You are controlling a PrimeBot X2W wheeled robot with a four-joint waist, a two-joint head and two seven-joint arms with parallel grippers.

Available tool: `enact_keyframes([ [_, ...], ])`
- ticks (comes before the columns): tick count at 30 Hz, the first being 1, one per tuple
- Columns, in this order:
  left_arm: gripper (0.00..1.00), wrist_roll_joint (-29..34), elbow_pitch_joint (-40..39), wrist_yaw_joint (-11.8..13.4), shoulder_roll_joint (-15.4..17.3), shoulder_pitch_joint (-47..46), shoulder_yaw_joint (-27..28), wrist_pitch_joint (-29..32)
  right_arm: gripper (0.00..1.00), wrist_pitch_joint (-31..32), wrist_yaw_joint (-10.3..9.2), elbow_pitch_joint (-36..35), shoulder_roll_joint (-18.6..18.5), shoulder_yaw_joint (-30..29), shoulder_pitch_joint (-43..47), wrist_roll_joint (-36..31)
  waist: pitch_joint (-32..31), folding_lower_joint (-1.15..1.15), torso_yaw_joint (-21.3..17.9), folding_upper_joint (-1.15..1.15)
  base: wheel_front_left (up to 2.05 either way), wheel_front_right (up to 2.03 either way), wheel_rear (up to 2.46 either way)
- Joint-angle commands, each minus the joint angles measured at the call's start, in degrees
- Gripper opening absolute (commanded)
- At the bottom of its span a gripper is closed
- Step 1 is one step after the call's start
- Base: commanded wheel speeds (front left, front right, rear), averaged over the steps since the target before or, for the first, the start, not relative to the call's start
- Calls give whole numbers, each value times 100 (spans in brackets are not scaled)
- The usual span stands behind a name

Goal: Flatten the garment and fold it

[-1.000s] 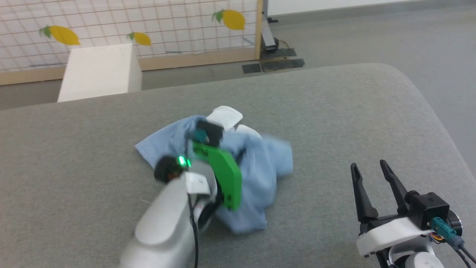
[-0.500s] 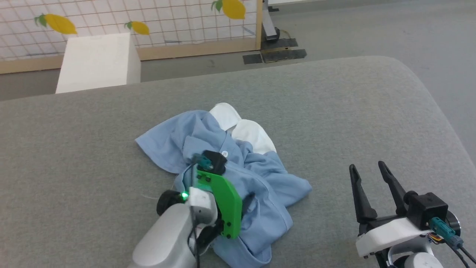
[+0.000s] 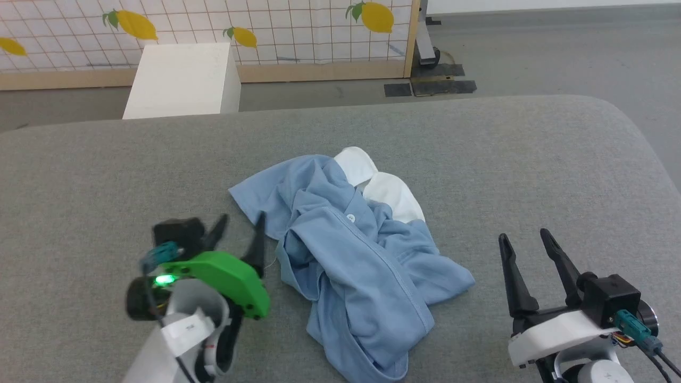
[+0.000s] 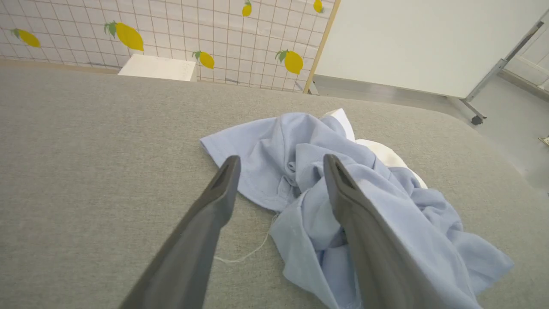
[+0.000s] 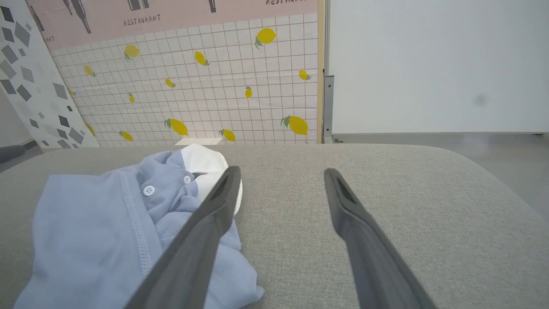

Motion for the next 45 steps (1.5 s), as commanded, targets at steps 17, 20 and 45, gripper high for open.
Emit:
enact_keyframes([
  [17, 100, 284, 2271, 412, 174, -1777, 370, 83, 100, -108, -8, 36, -4, 304, -445, 128, 879, 0, -726, 35, 0, 0, 0],
  [20, 100, 273, 2796, 480, 229, -2027, 330, 562, 100, -142, -8, 83, -4, 319, -503, 145, 979, 0, -860, 35, 0, 0, 0],
  [45, 0, -417, 1906, 673, 408, 169, 1267, -867, 100, 50, -8, 22, -4, 251, -277, -61, 348, 0, 163, 35, 0, 0, 0],
])
